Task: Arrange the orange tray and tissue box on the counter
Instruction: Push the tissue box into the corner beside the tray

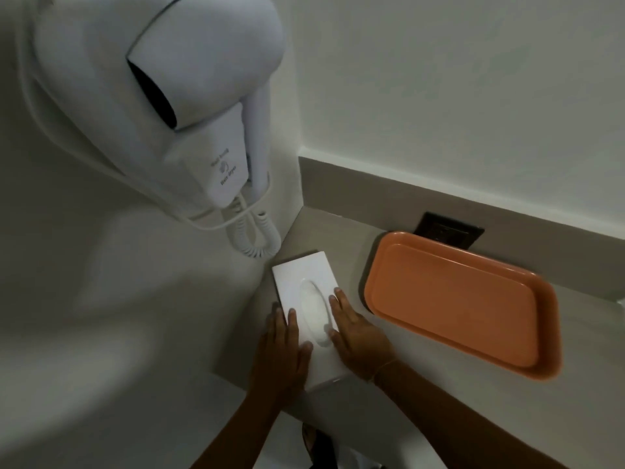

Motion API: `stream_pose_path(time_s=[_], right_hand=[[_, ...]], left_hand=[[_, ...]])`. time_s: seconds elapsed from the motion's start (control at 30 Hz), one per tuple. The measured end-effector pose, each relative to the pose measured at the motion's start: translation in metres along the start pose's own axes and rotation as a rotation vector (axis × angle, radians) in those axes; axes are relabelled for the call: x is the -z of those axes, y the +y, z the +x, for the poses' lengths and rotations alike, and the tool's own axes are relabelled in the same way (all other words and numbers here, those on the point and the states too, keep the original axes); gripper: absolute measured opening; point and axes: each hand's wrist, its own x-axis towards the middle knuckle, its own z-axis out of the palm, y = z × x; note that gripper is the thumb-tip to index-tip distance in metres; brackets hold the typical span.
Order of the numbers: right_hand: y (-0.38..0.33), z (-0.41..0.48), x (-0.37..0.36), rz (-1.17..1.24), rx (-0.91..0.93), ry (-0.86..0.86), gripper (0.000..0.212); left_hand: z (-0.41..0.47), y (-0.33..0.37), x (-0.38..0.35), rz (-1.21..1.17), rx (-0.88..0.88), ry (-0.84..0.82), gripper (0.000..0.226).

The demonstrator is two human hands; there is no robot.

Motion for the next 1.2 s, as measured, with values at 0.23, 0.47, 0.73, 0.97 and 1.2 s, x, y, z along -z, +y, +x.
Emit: stream_pose_path(time_s=[0.23, 0.47, 0.73, 0.97, 1.2], right_hand=[[-0.013, 0.002, -0.007, 0.056, -0.053, 0.052, 0.064], [-0.025, 0.031, 0.003, 0.141, -0.18, 0.104, 0.068], [-0.04, 0.096, 0.027, 0.16, -0.36, 0.154, 0.064], [-0.04, 0.122, 0.018, 0.132, -0.465, 0.187, 0.064], [-0.04, 0.129, 0.012, 0.15, -0.485, 0.198, 0.062]], left_hand=[[0.002, -0.001, 0.0, -0.112, -0.008, 0.027, 0.074], [0.05, -0.009, 0.044, -0.12, -0.167, 0.087, 0.066], [0.131, -0.012, 0.089, -0.039, -0.209, 0.009, 0.062], [0.167, -0.003, 0.095, -0.069, -0.203, -0.114, 0.061], [0.178, -0.001, 0.089, 0.202, -0.167, -0.125, 0.061]])
